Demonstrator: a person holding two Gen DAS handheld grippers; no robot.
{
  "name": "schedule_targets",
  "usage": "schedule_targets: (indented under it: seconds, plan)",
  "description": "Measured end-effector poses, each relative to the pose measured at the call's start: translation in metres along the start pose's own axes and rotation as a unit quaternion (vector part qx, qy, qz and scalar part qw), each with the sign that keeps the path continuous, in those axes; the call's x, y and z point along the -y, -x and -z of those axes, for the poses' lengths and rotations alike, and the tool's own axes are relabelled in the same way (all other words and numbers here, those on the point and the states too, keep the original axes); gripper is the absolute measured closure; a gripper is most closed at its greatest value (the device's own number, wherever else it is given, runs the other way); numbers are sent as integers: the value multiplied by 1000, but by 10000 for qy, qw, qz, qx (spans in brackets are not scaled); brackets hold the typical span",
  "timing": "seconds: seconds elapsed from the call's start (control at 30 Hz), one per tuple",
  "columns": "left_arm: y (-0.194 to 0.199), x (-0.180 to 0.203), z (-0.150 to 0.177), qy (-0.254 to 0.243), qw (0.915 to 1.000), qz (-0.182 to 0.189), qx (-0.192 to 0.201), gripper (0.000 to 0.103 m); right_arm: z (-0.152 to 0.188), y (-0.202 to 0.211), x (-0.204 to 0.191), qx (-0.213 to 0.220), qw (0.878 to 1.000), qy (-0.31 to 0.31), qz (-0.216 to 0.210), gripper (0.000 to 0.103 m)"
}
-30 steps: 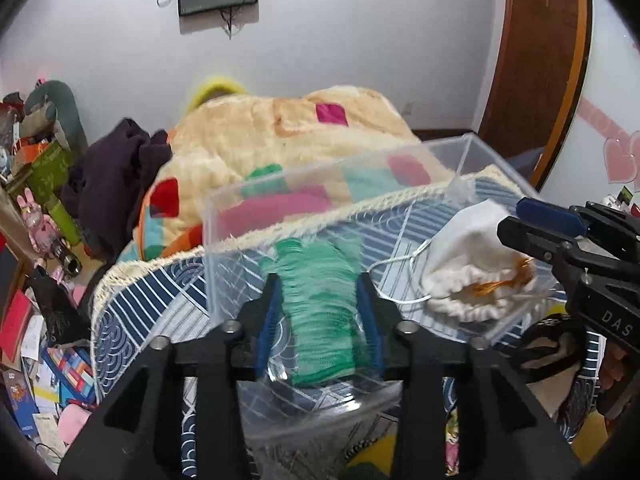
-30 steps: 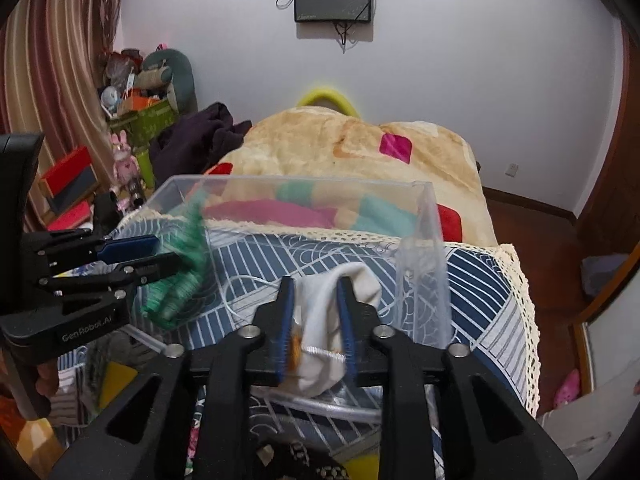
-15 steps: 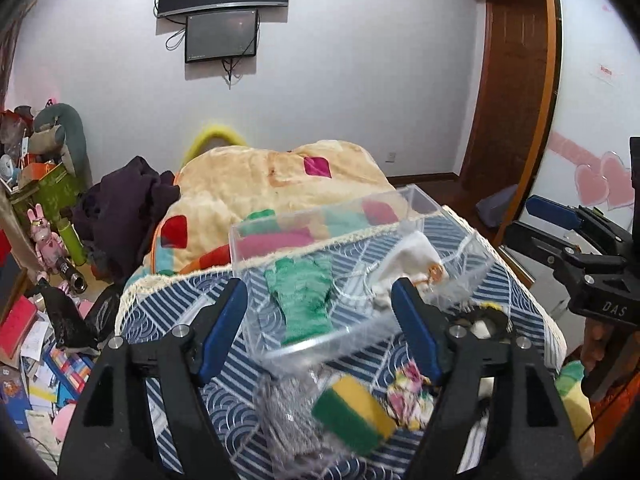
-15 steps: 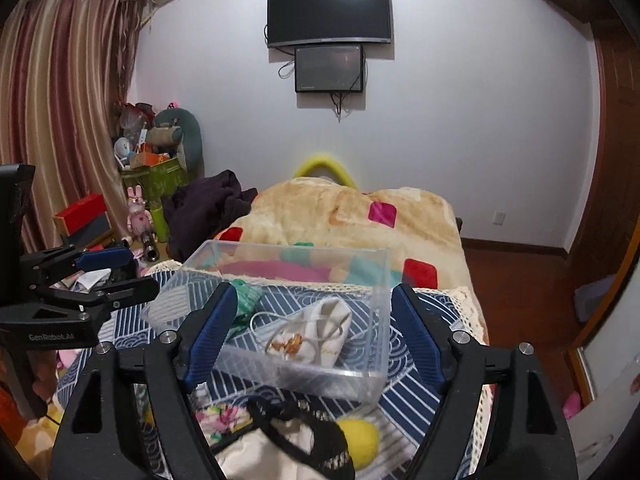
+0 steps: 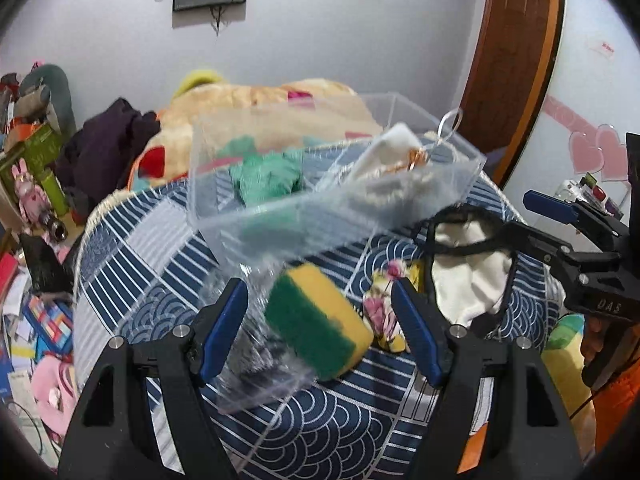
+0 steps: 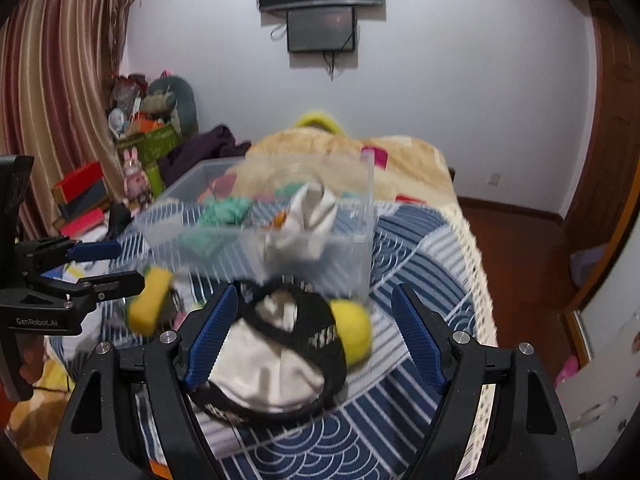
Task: Organize soft objects
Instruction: 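Grasp the green-and-yellow sponge with the left tool while the right tool grasps the black cap, then place the sponge into the clear box with the left tool while the right tool places the cap in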
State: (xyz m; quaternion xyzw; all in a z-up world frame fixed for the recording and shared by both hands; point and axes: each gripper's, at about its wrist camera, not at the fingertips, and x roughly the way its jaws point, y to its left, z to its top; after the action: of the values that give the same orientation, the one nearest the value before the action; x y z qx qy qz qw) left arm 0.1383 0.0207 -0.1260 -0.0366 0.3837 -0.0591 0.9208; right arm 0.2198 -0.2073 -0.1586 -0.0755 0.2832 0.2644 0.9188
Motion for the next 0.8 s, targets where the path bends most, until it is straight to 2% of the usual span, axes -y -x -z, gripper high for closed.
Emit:
schedule_targets:
  seconds: [0.07,0.13,0.2,0.3,0.4,0.57,0.8]
  plan:
    - [-8,-1,5,82,9999,84,-121,32,3,-4,-2,-87,9999,56,8,31]
    - [-13,-2,7,113,9997,103,-201,37,7,-11,-2,-176,9998,87,23,46]
    - [-20,-3,10,134,9994,110,-295,43,13,-16,0,-248,9997,28,15,53]
    - [-25,-2,13,107,9993,87,-337,51,17,-19,3,-293,9996,-18,23,71]
    - [-21,-1,15,74,9996,96,-259,57,18,-15,5,-245,9997,-41,-30,81]
    - [-10,0,15,58,9998,179,-115,72,19,0,4,-91,9999,-17,-90,86]
    - [19,-1,4,110,9993,247,268,73,4,30,-6,349,9991,53,-215,88]
